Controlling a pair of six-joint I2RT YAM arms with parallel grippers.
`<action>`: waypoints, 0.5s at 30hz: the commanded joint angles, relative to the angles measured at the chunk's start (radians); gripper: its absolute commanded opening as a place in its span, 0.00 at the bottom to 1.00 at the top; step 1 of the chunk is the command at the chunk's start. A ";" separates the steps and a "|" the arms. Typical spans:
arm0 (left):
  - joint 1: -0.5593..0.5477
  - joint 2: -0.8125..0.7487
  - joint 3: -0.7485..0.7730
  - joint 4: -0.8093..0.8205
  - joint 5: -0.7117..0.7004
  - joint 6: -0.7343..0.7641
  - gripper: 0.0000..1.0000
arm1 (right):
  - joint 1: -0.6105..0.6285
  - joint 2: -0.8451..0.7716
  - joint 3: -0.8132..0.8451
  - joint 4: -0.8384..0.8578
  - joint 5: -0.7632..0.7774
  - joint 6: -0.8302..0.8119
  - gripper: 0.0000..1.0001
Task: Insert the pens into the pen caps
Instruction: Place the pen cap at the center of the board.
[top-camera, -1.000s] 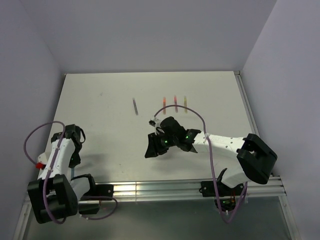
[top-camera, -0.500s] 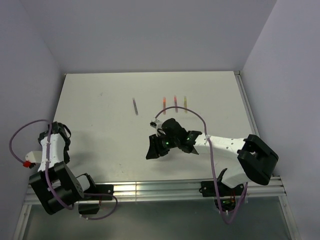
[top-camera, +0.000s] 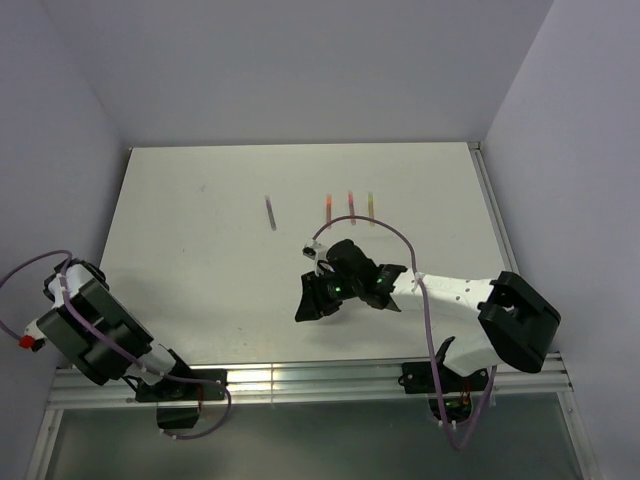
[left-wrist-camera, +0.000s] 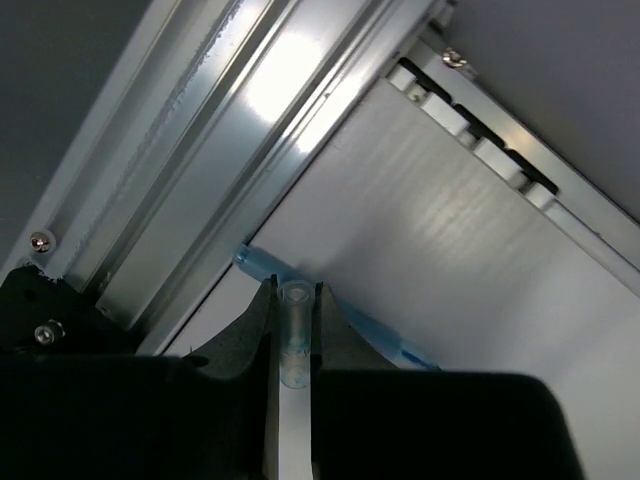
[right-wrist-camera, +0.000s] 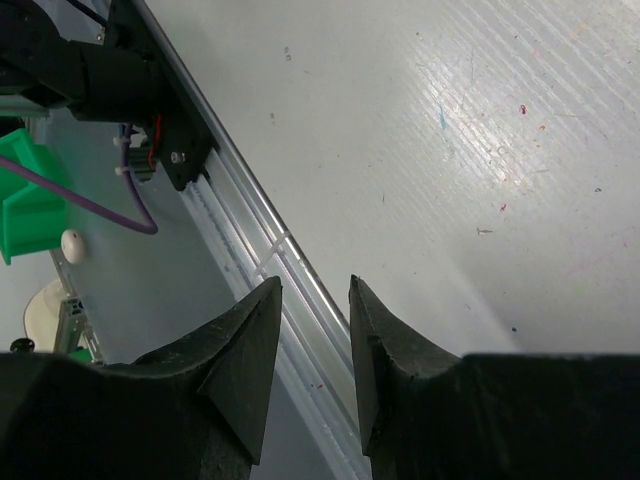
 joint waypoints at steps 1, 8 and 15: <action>0.065 0.041 -0.039 0.079 0.045 0.095 0.00 | -0.006 -0.038 -0.006 0.044 -0.010 -0.019 0.41; 0.130 0.123 -0.094 0.213 0.128 0.196 0.00 | -0.014 -0.048 -0.027 0.049 -0.005 -0.023 0.41; 0.036 0.052 -0.128 0.233 0.128 0.191 0.00 | -0.019 -0.039 -0.018 0.056 -0.009 -0.020 0.41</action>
